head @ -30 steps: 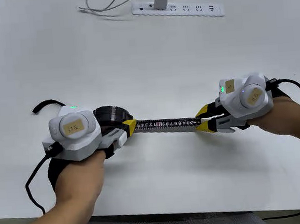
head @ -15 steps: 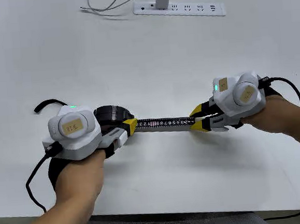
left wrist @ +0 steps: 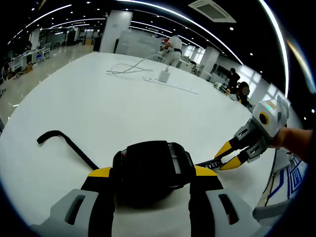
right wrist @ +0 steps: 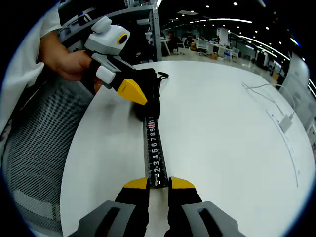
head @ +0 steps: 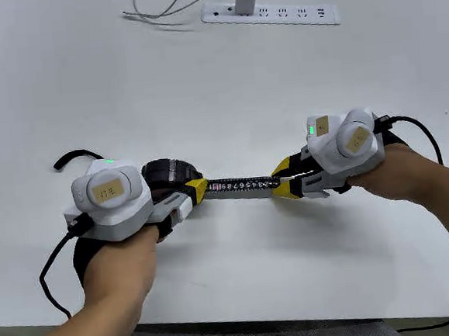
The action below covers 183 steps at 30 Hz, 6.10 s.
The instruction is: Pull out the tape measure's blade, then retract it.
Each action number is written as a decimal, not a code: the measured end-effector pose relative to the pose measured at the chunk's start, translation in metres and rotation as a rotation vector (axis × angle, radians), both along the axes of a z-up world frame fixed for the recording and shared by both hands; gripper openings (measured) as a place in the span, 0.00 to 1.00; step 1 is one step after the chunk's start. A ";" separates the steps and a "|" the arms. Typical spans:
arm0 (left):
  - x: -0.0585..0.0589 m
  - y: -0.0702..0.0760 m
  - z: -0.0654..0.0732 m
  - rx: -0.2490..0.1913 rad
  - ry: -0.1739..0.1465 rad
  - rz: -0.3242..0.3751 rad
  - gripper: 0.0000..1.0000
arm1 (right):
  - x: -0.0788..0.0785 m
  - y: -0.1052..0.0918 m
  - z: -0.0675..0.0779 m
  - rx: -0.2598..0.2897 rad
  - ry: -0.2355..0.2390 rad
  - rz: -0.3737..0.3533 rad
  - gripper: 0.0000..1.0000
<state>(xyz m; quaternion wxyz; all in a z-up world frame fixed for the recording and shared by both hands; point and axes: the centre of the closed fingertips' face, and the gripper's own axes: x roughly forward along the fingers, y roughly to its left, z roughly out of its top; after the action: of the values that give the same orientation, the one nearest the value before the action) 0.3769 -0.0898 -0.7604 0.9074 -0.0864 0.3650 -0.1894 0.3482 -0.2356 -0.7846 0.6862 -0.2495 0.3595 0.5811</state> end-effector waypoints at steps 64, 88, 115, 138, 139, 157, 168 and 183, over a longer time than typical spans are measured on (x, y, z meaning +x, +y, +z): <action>0.002 0.002 -0.001 -0.033 0.006 0.008 0.56 | 0.007 0.094 -0.003 0.116 0.018 0.035 0.10; 0.001 0.000 -0.001 -0.022 -0.007 0.005 0.58 | 0.006 0.104 -0.004 0.112 0.028 0.023 0.12; 0.001 -0.002 0.005 -0.088 -0.009 -0.010 0.64 | 0.008 0.102 0.003 0.123 0.030 -0.020 0.23; -0.009 0.002 0.024 -0.048 -0.068 -0.110 0.65 | 0.000 0.085 0.028 0.179 0.011 -0.120 0.27; -0.010 0.002 0.025 -0.043 -0.076 -0.122 0.65 | -0.002 0.083 0.031 0.186 0.009 -0.132 0.28; -0.033 0.032 0.031 0.020 -0.092 -0.215 0.65 | -0.020 0.046 0.046 0.220 -0.016 -0.275 0.34; -0.047 0.044 0.037 0.039 -0.101 -0.274 0.65 | -0.029 0.028 0.056 0.232 -0.029 -0.332 0.39; -0.062 0.066 0.038 0.025 -0.115 -0.293 0.67 | -0.054 -0.007 0.058 0.203 -0.053 -0.409 0.49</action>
<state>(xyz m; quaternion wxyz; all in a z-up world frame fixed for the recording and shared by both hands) 0.3147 -0.0234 -0.7225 0.8905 -0.0100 0.3235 -0.3197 0.2946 -0.2425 -0.7270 0.8204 -0.1161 0.3242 0.4564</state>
